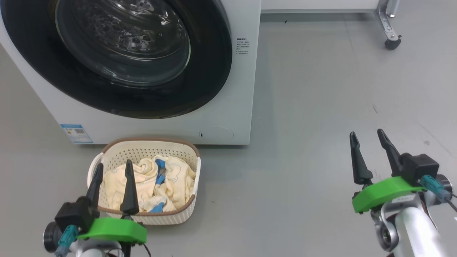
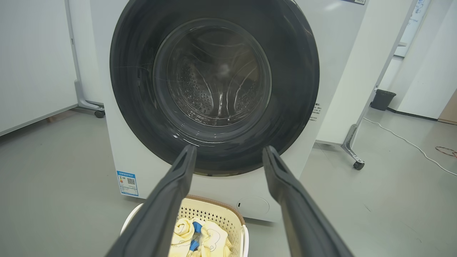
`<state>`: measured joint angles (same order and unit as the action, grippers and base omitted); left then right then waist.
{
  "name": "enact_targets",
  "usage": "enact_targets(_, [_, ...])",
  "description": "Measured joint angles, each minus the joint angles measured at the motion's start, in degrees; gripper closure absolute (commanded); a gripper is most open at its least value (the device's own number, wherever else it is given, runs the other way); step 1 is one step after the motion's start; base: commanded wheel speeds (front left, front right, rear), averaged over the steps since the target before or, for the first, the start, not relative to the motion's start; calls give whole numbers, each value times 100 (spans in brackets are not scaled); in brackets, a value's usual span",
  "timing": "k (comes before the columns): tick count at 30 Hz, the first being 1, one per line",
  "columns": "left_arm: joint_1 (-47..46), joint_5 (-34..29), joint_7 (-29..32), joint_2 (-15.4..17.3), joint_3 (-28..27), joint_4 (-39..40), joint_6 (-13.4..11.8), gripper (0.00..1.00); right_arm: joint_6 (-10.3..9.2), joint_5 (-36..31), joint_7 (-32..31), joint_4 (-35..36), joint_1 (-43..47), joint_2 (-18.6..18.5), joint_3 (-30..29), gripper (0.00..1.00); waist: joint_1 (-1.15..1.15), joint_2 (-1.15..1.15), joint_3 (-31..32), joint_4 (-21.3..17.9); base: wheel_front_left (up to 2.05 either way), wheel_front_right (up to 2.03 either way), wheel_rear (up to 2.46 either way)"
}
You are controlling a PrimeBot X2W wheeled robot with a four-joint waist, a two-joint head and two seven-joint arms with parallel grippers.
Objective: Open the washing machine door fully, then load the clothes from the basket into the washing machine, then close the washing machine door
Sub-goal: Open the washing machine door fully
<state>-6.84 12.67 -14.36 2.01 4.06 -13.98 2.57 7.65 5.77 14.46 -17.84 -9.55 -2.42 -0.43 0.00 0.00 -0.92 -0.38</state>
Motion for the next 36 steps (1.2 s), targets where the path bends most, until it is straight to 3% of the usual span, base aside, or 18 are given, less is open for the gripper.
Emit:
enact_targets(33, [1, 20, 0, 0, -8, -26, -2, 0, 0, 36, 0, -8, -17, 0, 26, 0, 0, 0, -70, 52, 0, 0, 0])
enact_targets(34, [1, 22, 0, 0, -7, -27, -2, 0, 0, 91, 0, -9, -18, 0, 26, 24, 0, 0, -74, 55, 0, 0, 0])
enact_targets(35, [1, 43, 0, 0, -7, -27, -2, 0, 0, 234, 0, -8, -20, 0, 38, 100, 0, 0, -80, 59, 0, 0, 0])
enact_targets(36, [1, 52, 0, 0, -7, -27, -2, 0, 0, 402, 0, -8, -21, 0, 57, 100, 0, 0, -86, 63, 0, 0, 0])
